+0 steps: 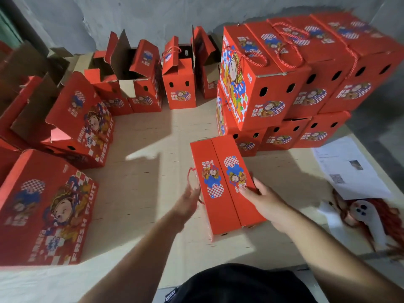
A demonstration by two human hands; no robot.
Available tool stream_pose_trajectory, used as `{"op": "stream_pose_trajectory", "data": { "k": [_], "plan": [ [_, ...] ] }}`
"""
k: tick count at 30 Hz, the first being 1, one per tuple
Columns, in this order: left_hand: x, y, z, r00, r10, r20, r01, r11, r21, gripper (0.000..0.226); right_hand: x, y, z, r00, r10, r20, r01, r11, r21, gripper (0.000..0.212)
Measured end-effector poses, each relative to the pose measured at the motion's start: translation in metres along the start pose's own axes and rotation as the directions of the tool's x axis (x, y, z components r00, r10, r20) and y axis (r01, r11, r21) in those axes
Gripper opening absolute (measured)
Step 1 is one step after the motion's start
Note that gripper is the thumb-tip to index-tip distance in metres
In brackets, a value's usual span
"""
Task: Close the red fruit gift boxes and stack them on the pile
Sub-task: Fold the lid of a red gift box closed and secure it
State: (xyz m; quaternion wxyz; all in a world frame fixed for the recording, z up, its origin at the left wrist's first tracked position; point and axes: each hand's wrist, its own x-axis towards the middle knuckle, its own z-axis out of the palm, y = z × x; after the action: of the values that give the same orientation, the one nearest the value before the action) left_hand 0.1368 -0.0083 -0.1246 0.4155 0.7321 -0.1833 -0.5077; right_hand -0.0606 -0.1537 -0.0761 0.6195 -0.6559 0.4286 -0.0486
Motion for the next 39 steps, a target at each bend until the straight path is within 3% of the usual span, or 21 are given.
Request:
{"op": "stream_pose_trajectory", "data": {
  "k": [2,4,5,6,8,10,11,14,16,17,18,19,20,21,22,25,27,30,33,36,39],
  "plan": [
    [-0.013,-0.005,0.019,0.994,-0.080,0.071,0.091,0.982,-0.166,0.063,0.001,-0.004,0.009,0.975,-0.155,-0.158,0.149,0.988,-0.048,0.023],
    [-0.020,-0.006,0.027,0.997,-0.079,-0.012,0.074,0.966,-0.246,0.065,-0.001,-0.009,0.017,0.890,-0.294,-0.349,0.229,0.949,-0.215,0.026],
    [-0.021,-0.004,0.029,0.997,-0.043,-0.071,0.018,0.945,-0.327,0.054,-0.002,-0.012,0.020,0.827,-0.391,-0.404,0.273,0.907,-0.319,0.023],
    [-0.020,0.000,0.030,0.990,0.006,-0.139,-0.066,0.900,-0.432,0.039,-0.004,-0.016,0.025,0.765,-0.497,-0.411,0.318,0.845,-0.429,0.017],
    [-0.022,0.020,0.026,0.952,0.067,-0.299,-0.247,0.743,-0.621,0.009,-0.009,-0.023,0.037,0.727,-0.622,-0.291,0.407,0.731,-0.548,0.007],
    [-0.028,0.047,0.023,0.918,0.127,-0.375,-0.376,0.577,-0.725,0.013,-0.018,-0.033,0.050,0.806,-0.569,-0.163,0.467,0.781,-0.413,0.002],
    [-0.033,0.059,0.022,0.908,0.158,-0.389,-0.408,0.549,-0.729,0.015,-0.022,-0.036,0.055,0.852,-0.512,-0.113,0.454,0.829,-0.327,0.005],
    [-0.059,0.086,0.024,0.862,0.345,-0.373,-0.505,0.654,-0.563,0.013,-0.027,-0.049,0.064,0.925,-0.379,0.010,0.371,0.900,-0.227,0.030],
    [-0.082,0.101,0.025,0.739,0.612,-0.282,-0.670,0.711,-0.211,0.013,-0.030,-0.066,0.066,0.931,-0.350,0.104,0.361,0.926,-0.109,0.030],
    [-0.092,0.110,0.024,0.644,0.748,-0.163,-0.755,0.655,0.027,0.015,-0.033,-0.074,0.067,0.928,-0.342,0.146,0.345,0.939,0.004,0.023],
    [-0.100,0.117,0.023,0.549,0.836,-0.006,-0.812,0.534,0.236,0.017,-0.038,-0.083,0.067,0.924,-0.357,0.134,0.345,0.933,0.103,0.011],
    [-0.106,0.125,0.020,0.487,0.864,0.130,-0.825,0.406,0.393,0.018,-0.040,-0.090,0.063,0.929,-0.357,0.098,0.332,0.921,0.203,0.004],
    [-0.109,0.131,0.017,0.477,0.858,0.192,-0.803,0.337,0.491,0.020,-0.041,-0.098,0.059,0.947,-0.306,0.098,0.262,0.912,0.315,0.008],
    [-0.111,0.134,0.012,0.493,0.854,0.167,-0.771,0.340,0.538,0.021,-0.040,-0.105,0.052,0.971,-0.205,0.125,0.137,0.900,0.414,0.011],
    [-0.111,0.134,0.005,0.515,0.853,0.081,-0.737,0.392,0.551,0.021,-0.038,-0.113,0.044,0.978,-0.182,0.107,0.123,0.904,0.410,0.018],
    [-0.102,0.116,-0.017,0.581,0.745,-0.328,-0.566,0.659,0.495,0.018,-0.032,-0.151,0.012,0.998,-0.053,0.014,0.038,0.859,0.510,0.027],
    [-0.092,0.097,-0.025,0.614,0.626,-0.480,-0.454,0.778,0.434,0.017,-0.033,-0.172,0.002,0.998,-0.067,0.004,0.049,0.764,0.644,0.021],
    [-0.078,0.072,-0.015,0.746,0.508,-0.432,-0.456,0.861,0.225,0.018,-0.039,-0.182,0.012,0.982,-0.185,0.027,0.110,0.686,0.719,0.016],
    [-0.071,0.054,0.006,0.840,0.363,-0.404,-0.392,0.920,0.013,0.017,-0.046,-0.181,0.028,0.986,-0.161,0.039,0.114,0.826,0.551,0.014],
    [-0.065,0.036,0.016,0.896,0.243,-0.371,-0.299,0.949,-0.099,0.013,-0.049,-0.187,0.021,0.992,-0.129,0.002,0.114,0.883,0.456,0.021],
    [-0.060,0.029,0.020,0.922,0.176,-0.346,-0.263,0.939,-0.222,0.021,-0.051,-0.194,0.003,0.955,-0.293,0.047,0.241,0.859,0.451,0.019]
  ]
}}
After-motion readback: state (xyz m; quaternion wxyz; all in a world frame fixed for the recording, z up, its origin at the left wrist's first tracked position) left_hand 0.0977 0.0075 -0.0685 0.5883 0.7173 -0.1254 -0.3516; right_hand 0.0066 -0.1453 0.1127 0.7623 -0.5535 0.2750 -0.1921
